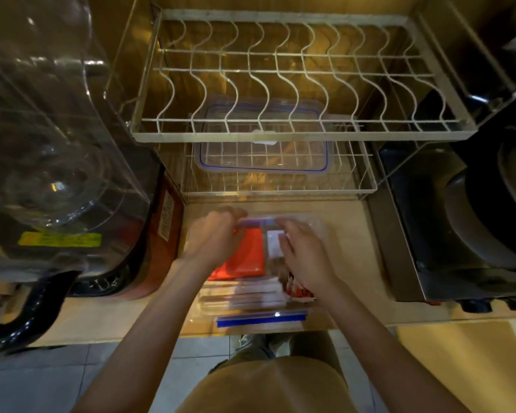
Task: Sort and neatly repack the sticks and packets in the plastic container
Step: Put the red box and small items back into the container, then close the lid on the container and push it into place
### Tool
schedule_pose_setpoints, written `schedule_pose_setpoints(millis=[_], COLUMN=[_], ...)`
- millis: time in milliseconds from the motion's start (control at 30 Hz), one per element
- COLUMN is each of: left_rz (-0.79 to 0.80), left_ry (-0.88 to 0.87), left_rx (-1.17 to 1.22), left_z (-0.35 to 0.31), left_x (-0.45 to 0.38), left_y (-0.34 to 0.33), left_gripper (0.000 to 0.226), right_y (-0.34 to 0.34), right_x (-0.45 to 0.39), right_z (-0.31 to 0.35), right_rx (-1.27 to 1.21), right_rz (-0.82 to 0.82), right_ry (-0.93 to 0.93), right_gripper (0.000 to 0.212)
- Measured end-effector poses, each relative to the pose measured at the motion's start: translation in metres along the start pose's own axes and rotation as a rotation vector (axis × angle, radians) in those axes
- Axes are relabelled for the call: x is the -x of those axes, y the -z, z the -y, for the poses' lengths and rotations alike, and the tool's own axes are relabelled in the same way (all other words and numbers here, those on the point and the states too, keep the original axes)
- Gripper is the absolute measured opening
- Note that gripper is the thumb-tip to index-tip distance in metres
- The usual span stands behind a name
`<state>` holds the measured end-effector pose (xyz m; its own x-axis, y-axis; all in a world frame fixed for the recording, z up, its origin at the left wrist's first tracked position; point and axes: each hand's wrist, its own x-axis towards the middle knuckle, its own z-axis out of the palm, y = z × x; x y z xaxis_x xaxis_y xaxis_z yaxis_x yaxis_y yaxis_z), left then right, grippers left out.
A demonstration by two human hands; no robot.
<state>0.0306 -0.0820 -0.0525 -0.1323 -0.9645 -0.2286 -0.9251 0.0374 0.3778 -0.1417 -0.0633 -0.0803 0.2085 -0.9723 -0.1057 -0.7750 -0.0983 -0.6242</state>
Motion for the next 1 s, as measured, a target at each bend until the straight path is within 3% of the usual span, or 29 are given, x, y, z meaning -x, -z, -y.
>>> schedule_pose_setpoints(millis=[133, 200, 333, 467, 633, 867, 1000], left_rz=[-0.221, -0.235, -0.175, -0.148, -0.207, -0.313, -0.456], left_ry=[-0.102, -0.106, -0.039, -0.039, -0.067, -0.124, -0.205], left_rx=[0.145, 0.115, -0.04, -0.171, -0.289, -0.424, -0.447], left_z=[-0.004, -0.004, 0.004, 0.017, 0.025, 0.023, 0.019], left_x=[-0.032, -0.047, -0.071, -0.086, -0.094, -0.085, -0.069], left_y=[0.023, 0.03, 0.03, 0.018, 0.001, 0.006, 0.006], left_gripper=[0.031, 0.041, 0.062, 0.072, 0.056, 0.054, 0.04], right_y=[0.033, 0.046, 0.062, 0.062, 0.058, 0.065, 0.07], right_x=[-0.033, -0.048, -0.078, -0.096, -0.101, -0.085, -0.066], right_z=[-0.011, -0.015, -0.022, -0.029, -0.036, -0.035, -0.039], right_rx=[0.135, 0.199, 0.452, 0.623, 0.67, 0.606, 0.593], right_rz=[-0.207, -0.258, -0.111, 0.027, 0.072, 0.001, -0.064], right_ry=[-0.004, 0.007, 0.032, -0.037, -0.052, 0.025, 0.099], right_gripper=[0.032, 0.037, 0.058, 0.057, 0.061, 0.076, 0.089])
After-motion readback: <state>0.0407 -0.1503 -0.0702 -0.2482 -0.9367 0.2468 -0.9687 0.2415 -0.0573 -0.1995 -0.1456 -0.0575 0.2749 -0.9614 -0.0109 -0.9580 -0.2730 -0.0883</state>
